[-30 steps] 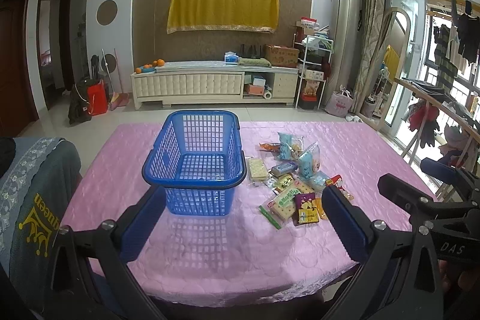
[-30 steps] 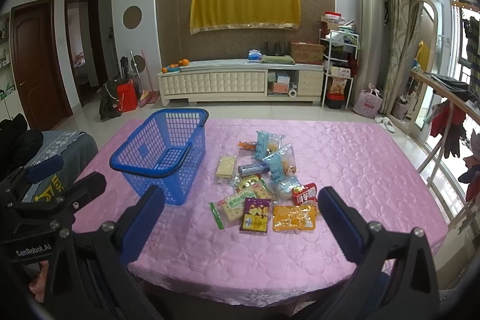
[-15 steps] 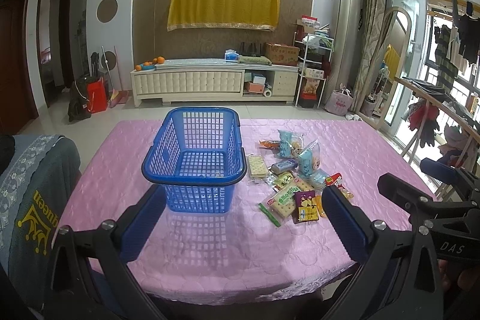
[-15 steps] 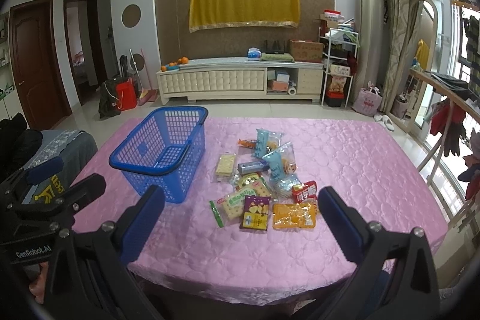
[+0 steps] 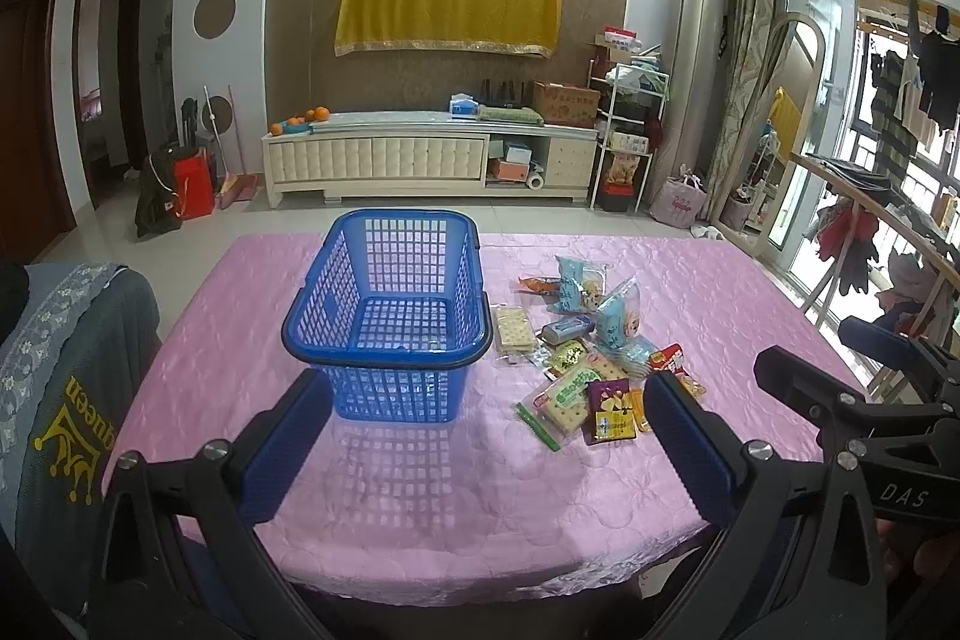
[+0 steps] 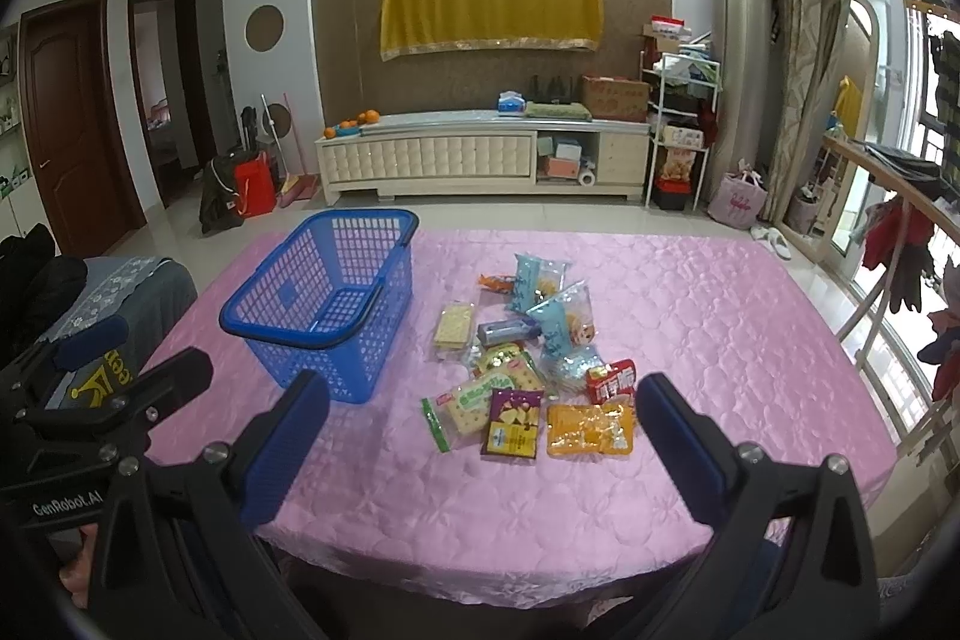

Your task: Organize snacks

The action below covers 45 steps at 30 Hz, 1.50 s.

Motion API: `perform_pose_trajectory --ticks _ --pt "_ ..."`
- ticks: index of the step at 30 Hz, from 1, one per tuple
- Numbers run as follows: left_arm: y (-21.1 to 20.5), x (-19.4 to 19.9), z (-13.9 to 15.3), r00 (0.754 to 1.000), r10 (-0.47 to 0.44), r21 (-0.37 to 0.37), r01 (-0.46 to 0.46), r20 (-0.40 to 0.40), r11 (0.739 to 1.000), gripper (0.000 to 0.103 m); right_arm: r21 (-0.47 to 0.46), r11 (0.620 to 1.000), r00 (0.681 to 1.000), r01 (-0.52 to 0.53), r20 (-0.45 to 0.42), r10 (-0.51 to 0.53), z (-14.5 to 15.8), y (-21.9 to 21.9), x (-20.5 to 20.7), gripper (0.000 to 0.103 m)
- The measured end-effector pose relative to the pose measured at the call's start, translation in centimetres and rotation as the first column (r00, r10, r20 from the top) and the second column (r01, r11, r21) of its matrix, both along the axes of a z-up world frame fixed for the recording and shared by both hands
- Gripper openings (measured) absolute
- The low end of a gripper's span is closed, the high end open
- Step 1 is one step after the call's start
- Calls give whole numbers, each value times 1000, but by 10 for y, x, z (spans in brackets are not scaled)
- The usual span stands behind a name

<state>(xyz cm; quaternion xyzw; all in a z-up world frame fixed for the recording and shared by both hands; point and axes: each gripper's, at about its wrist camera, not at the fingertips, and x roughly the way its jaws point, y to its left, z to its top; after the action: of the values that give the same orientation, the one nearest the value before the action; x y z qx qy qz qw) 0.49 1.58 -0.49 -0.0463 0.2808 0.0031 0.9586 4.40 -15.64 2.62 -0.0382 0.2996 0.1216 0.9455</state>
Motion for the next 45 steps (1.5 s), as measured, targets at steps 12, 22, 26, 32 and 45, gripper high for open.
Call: perform_pose_trajectory --ticks 12,22,26,32,45 --pt "-11 51 23 999 -40 -14 40 -15 999 103 -5 1000 1000 10 26 -10 26 -10 41 103" --pt "-37 132 37 994 -104 24 105 -36 994 103 19 999 999 26 26 -27 36 -36 111 103" --pt "-45 166 22 988 -125 -2 125 -86 992 103 16 1000 1000 12 -3 -12 26 -48 142 103" --pt "-59 214 -7 979 -128 -27 125 -161 992 103 -31 998 998 -54 -40 52 -5 -65 185 103" --pt "-92 258 -77 962 -95 41 109 -256 993 103 -76 960 956 -270 -135 259 -96 -83 232 96"
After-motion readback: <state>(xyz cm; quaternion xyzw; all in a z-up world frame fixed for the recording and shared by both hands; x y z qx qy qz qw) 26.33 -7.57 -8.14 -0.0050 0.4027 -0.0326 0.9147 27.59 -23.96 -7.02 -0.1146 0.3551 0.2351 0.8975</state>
